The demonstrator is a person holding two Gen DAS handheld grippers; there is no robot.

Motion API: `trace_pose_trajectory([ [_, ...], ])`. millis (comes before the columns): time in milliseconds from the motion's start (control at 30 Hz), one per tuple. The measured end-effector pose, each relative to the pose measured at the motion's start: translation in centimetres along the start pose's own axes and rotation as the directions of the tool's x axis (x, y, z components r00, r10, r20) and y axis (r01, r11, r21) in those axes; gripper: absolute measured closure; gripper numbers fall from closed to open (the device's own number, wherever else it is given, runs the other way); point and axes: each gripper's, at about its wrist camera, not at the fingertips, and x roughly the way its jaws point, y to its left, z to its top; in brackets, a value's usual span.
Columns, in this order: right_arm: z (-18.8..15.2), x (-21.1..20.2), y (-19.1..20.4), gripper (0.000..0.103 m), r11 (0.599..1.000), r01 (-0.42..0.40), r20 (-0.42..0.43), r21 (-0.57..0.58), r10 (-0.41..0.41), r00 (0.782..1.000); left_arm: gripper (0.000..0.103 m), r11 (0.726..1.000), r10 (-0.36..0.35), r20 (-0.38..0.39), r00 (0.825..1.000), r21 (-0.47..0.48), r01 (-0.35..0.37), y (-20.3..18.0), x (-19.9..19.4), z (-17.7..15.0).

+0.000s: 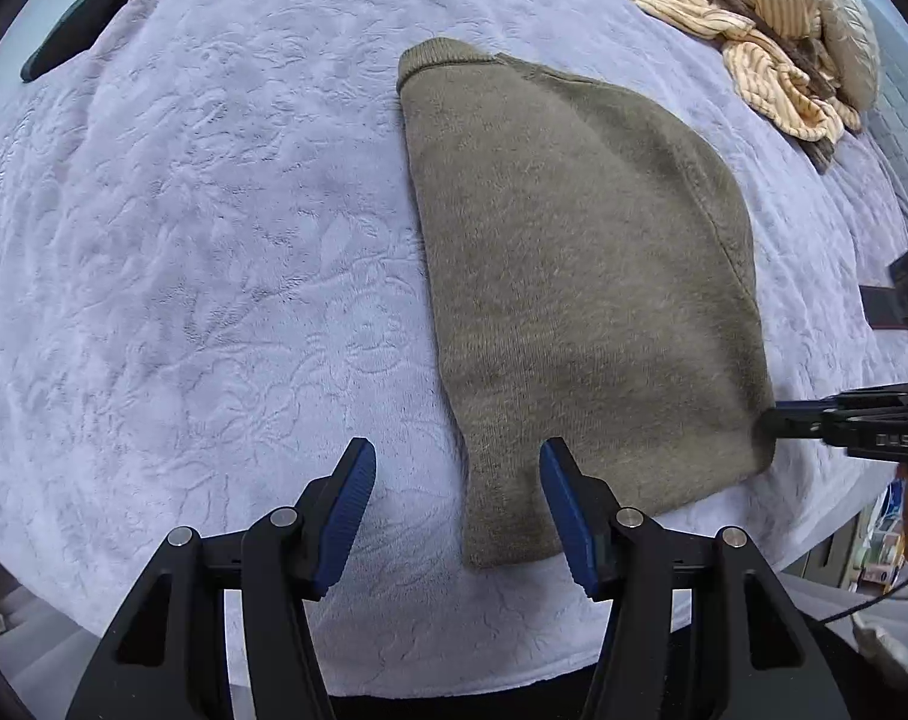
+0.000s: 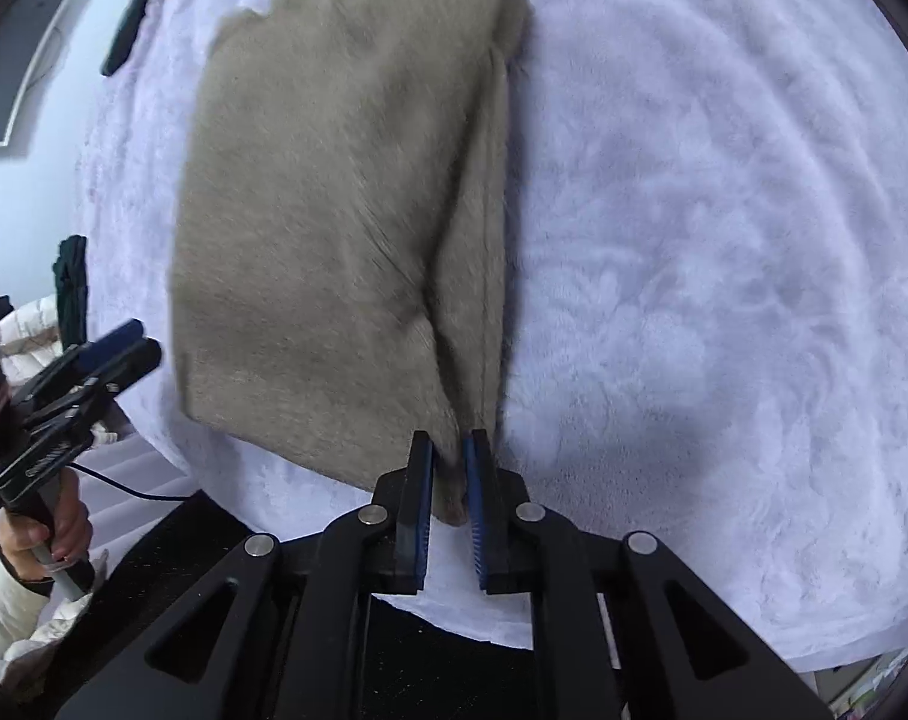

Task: Fold small clothes
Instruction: 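Open both grippers and press the folded sweater flat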

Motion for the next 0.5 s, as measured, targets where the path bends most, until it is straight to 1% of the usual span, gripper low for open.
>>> trace_pose_trajectory([
  [67,0.7,-2.0,1.1,0.081,0.999,-0.001,0.062,-0.042,0.004,0.998,0.045,1.0,0.018,0.012,1.0,0.001,-0.018,-0.4,-0.1,0.6],
  [133,1.5,-3.4,2.2,0.067,0.997,0.015,0.114,-0.073,-0.006,0.993,0.044,1.0,0.019,0.015,1.0,0.002,-0.019,-1.0,0.1,1.4],
  [167,1.9,-3.7,2.6,0.066,0.996,0.022,0.137,-0.086,-0.01,0.991,0.032,1.0,0.023,0.014,1.0,0.003,-0.023,-1.3,0.1,1.5],
  [200,2.5,-3.8,3.2,0.066,0.995,0.024,0.153,-0.098,-0.009,0.988,0.012,0.999,0.032,0.016,0.999,0.005,-0.032,-1.6,0.2,1.7],
  [233,2.9,-3.3,3.8,0.066,0.994,0.026,0.158,-0.106,-0.009,0.987,0.007,0.999,0.045,0.023,0.999,0.008,-0.045,-2.0,0.2,1.7],
  [300,4.1,-2.4,4.1,0.066,0.994,0.029,0.159,-0.109,-0.012,0.987,0.007,0.998,0.063,0.032,0.997,0.016,-0.064,-2.7,0.2,1.8],
  [367,5.1,-0.9,4.0,0.066,0.995,0.036,0.139,-0.093,-0.023,0.99,0.007,0.998,0.064,0.023,0.998,0.008,-0.064,-3.0,0.5,2.0],
  [433,6.1,0.5,3.2,0.066,0.997,0.052,0.118,-0.061,-0.044,0.992,0.007,0.997,0.075,0.013,0.997,0.001,-0.075,-3.2,0.7,1.9],
  [500,6.4,1.3,2.1,0.067,0.997,0.068,0.106,-0.043,-0.063,0.992,0.007,0.996,0.093,0.014,0.996,-0.003,-0.093,-3.3,0.7,1.8],
])
